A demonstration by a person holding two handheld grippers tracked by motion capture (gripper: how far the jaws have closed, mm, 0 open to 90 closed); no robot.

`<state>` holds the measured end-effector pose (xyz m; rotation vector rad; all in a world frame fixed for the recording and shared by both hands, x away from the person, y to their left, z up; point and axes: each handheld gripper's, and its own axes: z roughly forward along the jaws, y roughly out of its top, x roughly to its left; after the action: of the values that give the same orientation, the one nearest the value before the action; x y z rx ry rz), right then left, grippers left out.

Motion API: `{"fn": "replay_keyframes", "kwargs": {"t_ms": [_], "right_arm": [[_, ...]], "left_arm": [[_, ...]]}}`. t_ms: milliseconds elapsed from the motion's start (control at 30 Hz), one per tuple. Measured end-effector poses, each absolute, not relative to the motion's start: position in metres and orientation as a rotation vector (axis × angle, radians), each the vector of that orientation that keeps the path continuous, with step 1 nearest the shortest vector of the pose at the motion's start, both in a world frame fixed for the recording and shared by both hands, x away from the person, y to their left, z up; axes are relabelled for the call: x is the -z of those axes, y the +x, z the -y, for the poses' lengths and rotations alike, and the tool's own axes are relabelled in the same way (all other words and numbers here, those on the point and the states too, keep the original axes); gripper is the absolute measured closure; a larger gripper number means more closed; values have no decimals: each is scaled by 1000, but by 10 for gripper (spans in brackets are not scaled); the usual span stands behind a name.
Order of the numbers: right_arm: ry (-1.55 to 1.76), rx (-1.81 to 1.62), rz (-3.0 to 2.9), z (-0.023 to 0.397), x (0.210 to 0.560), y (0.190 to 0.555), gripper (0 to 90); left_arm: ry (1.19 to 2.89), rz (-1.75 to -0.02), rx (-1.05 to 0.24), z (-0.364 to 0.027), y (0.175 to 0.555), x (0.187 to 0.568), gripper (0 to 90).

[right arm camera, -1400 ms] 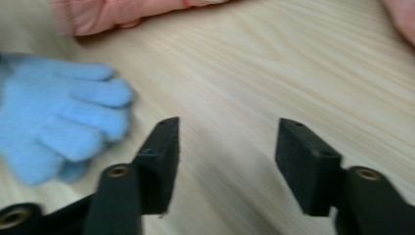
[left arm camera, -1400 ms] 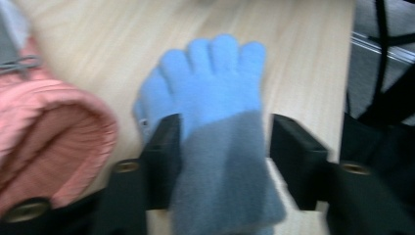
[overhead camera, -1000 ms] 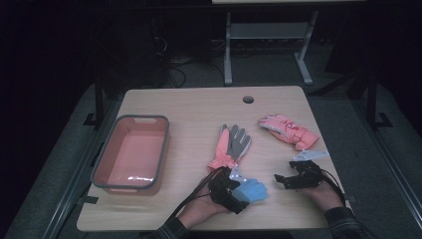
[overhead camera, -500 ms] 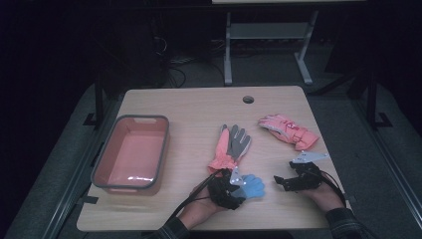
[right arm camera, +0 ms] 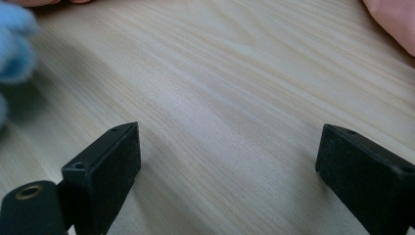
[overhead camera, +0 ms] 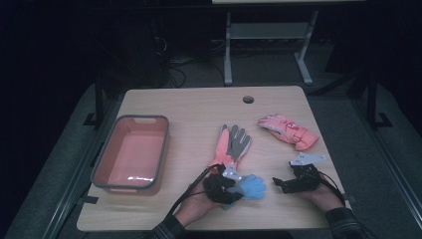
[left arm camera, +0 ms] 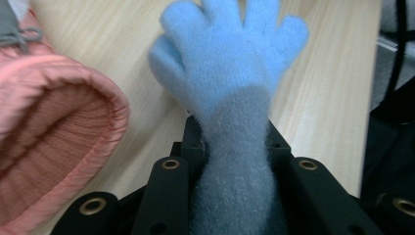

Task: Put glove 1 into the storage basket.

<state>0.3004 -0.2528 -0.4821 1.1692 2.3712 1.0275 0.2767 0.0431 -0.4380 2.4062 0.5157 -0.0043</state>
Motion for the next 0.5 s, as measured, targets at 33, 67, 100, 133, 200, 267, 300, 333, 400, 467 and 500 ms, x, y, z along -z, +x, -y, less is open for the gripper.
{"fn": "replay_keyframes", "kwargs": {"t_ms": [33,67,100,133,200,267,300,333,400,467,500], "right_arm": [[1172,-1027,-2372,253,482,300,88],[1175,-1026,-2372,253,482,300,88],[1173,-1027,-2373,253,482,300,88],[1173,-1027,-2373,253,482,300,88],[1174,-1028,-2373,253,482,300,88],[1175,-1028,-2372,253,482,300,88],[1175,-1028,-2373,253,482,300,88],[1174,-1028,-2372,253,482,300,88],[1170,-1027,-2371,253,482,300,88],[1168,-1028,-2372,253,482,300,88],[1168,-1028,-2371,253,482,300,88]], "left_arm": [[2394,-516,11,-45,277,435,709],[2387,-515,19,-46,278,433,710],[2375,-523,27,-48,278,430,711],[2378,-505,21,-50,279,426,712],[2365,-510,29,-54,281,420,715],[2348,-525,25,-58,282,415,718],[2334,-537,21,-61,283,412,719],[2331,-535,18,-64,285,409,720],[2319,-548,11,-70,287,404,721],[2303,-565,6,-76,290,399,722],[2297,-571,0,-79,291,396,722]]}}
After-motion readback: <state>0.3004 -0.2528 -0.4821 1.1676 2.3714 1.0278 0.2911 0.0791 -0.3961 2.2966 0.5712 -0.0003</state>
